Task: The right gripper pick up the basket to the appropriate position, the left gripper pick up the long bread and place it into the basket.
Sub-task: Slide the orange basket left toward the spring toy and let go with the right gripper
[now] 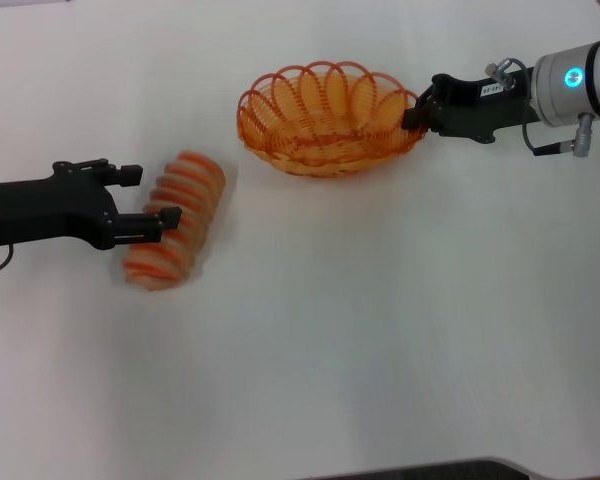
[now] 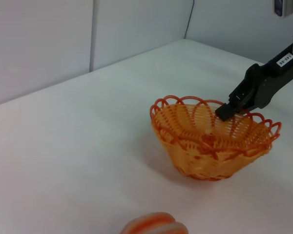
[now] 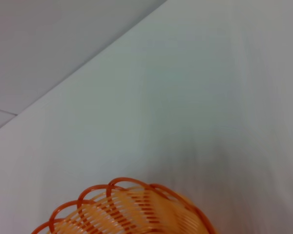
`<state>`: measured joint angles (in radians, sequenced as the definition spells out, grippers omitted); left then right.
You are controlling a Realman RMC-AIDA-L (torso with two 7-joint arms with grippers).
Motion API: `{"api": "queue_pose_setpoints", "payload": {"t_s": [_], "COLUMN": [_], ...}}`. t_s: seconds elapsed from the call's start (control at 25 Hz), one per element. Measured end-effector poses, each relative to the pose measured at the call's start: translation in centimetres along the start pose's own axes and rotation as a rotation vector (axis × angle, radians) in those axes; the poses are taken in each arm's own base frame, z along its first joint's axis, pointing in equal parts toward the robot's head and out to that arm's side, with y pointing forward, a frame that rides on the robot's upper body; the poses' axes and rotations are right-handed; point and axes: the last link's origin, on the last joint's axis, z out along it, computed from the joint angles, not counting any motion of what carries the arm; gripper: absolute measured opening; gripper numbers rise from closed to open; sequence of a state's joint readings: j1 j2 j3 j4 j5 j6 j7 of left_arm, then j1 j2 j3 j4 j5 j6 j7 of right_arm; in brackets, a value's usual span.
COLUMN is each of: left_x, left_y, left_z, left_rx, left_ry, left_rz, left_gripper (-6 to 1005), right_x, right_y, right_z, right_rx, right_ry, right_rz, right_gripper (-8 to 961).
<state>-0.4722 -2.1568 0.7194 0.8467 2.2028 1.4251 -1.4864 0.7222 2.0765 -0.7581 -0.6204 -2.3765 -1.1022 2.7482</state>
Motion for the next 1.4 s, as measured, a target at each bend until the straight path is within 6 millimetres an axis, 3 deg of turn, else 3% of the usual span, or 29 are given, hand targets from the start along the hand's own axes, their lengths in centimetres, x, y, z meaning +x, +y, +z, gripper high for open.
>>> {"api": "queue_pose_setpoints", "payload": {"t_s": [1.28, 1.4], "left_x": [0.42, 0.44], "left_y": [-0.16, -0.26], "left_z": [0.23, 0.24], "left_rx": [0.004, 0.01], "left_ry": [0.0, -0.001], "left_rz": [0.014, 0.013], "left_gripper": [827, 827], "right_x": [-0.19, -0.05], "right_y": [0.1, 0.01], "right_z": [-0.29, -0.32], "right_rx": [-0.056, -0.072], "right_ry": [-0.03, -0.034], "right_rz": [0.027, 0.045], "right_gripper": [244, 286]}}
